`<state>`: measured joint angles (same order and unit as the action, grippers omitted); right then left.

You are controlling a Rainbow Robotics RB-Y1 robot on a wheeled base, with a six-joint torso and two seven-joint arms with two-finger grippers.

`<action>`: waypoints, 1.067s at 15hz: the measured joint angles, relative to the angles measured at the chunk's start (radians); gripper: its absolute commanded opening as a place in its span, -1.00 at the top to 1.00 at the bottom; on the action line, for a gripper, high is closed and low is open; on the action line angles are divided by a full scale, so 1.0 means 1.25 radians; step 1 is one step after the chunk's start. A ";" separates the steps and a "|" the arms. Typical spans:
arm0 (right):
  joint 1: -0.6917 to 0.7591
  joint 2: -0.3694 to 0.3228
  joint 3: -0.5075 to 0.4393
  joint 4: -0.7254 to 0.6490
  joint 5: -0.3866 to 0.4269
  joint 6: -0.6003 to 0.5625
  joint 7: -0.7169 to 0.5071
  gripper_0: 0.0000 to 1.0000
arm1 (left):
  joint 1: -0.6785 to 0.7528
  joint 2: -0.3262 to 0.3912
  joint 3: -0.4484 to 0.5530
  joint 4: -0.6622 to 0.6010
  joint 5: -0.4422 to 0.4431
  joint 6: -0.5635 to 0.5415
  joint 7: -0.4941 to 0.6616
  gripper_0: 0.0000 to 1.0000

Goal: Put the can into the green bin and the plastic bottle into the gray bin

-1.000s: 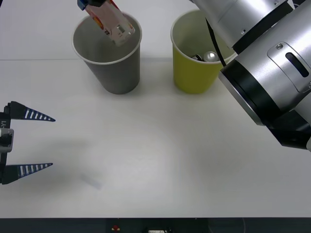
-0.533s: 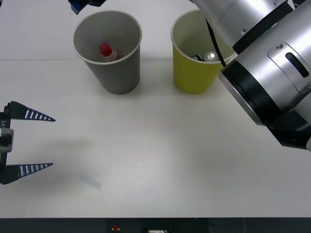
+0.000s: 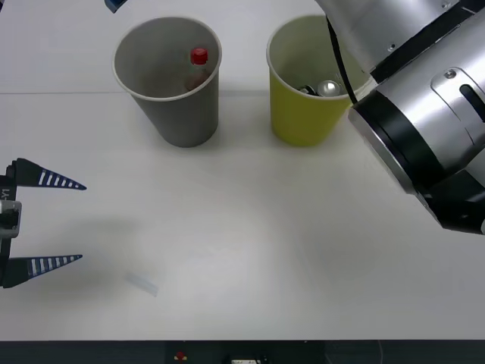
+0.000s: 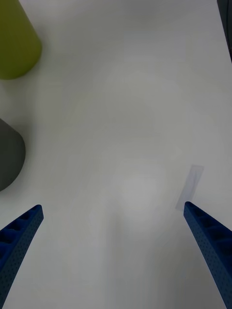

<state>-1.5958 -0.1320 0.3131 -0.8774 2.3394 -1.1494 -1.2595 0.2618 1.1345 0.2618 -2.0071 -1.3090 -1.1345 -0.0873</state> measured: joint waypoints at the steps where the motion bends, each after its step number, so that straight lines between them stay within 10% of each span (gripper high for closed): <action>1: 0.039 -0.014 -0.013 -0.068 0.001 -0.014 0.000 -0.94 | 0.000 0.000 0.000 0.000 0.000 0.000 0.000 -1.00; 16: 0.657 -0.063 -0.227 -1.008 -0.034 -0.296 0.110 -0.93 | 0.000 0.000 0.000 0.000 0.000 0.000 0.000 -1.00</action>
<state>-0.7745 -0.2105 0.0291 -2.1374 2.2963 -1.5196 -1.1225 0.2618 1.1345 0.2618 -2.0072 -1.3090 -1.1345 -0.0873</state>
